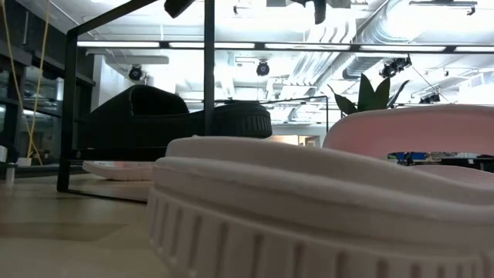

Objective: Pick and place slides into the shelf
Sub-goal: Put the black slipper on the shelf

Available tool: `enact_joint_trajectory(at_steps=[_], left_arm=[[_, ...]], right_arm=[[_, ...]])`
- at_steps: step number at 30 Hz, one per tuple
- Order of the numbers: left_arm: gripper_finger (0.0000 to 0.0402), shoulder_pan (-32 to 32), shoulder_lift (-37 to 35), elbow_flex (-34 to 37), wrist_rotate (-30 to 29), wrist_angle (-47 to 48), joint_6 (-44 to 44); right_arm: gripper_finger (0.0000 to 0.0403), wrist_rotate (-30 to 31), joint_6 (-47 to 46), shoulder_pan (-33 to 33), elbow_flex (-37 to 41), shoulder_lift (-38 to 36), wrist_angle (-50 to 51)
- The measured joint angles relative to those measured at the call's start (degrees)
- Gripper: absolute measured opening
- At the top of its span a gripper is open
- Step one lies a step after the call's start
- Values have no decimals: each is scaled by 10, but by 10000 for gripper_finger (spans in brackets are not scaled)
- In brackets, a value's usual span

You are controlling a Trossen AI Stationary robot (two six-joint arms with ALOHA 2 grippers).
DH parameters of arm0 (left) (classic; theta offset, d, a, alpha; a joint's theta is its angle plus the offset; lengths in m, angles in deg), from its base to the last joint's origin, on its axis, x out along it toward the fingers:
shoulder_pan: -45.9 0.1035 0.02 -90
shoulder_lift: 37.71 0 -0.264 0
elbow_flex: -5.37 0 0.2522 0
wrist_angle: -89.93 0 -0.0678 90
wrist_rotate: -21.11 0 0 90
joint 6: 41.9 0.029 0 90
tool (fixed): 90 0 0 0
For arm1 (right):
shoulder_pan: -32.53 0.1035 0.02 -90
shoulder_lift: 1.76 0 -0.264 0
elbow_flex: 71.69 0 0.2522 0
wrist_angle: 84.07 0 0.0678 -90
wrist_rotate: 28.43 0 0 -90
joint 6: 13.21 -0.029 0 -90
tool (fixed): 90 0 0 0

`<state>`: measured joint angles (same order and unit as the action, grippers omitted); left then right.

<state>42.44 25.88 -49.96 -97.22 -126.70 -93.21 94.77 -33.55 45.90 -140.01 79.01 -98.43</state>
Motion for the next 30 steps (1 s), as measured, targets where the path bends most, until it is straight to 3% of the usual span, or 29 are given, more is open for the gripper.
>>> enact_joint_trajectory(at_steps=[12,30], left_arm=[[7,6,48,-82,3,72,48],[7,6,70,-100,3,68,57]], right_arm=[[170,-19,89,-3,-102,64,31],[170,-32,48,-35,-103,65,23]])
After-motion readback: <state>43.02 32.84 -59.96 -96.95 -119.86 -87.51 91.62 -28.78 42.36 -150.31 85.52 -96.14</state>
